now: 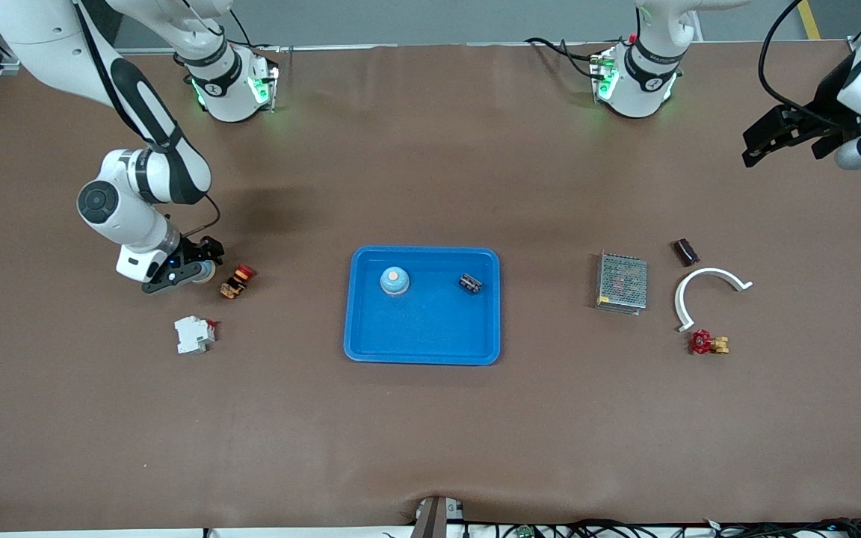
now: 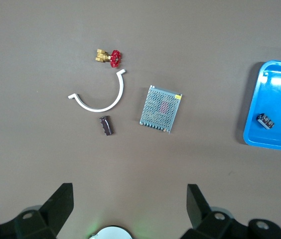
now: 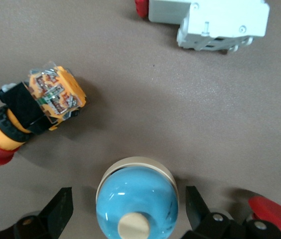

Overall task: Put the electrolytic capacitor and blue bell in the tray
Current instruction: 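Grasp the second blue bell with the right gripper while the left gripper grasps the capacitor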

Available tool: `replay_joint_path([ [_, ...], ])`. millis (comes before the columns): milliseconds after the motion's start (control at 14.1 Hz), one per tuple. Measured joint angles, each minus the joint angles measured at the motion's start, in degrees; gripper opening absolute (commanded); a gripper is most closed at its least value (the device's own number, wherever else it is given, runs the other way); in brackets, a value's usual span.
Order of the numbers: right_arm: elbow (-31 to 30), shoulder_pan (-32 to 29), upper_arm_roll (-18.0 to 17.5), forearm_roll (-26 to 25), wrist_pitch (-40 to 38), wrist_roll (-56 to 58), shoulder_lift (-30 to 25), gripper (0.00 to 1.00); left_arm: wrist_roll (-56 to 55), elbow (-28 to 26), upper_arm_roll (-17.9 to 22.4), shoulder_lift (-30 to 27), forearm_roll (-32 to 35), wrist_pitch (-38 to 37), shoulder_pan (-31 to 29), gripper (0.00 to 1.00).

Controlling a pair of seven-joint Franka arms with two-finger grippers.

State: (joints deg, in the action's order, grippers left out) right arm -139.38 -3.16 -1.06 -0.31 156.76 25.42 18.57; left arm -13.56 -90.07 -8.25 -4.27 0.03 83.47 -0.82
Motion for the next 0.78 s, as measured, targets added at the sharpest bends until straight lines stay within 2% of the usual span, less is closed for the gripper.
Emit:
replay_joint_path([
  [283, -0.02, -0.08, 0.05, 0.0, -0.01, 0.0, 0.2, 1.0, -0.2, -5.4, 0.24, 2.15, 1.1, 2.23, -2.02, 1.0],
  [778, -0.01, -0.09, 0.05, 0.0, 0.0, 0.02, 0.36, 0.63, -0.2, -27.4, 0.23, 2.98, 2.92, 23.57, -6.16, 1.0],
])
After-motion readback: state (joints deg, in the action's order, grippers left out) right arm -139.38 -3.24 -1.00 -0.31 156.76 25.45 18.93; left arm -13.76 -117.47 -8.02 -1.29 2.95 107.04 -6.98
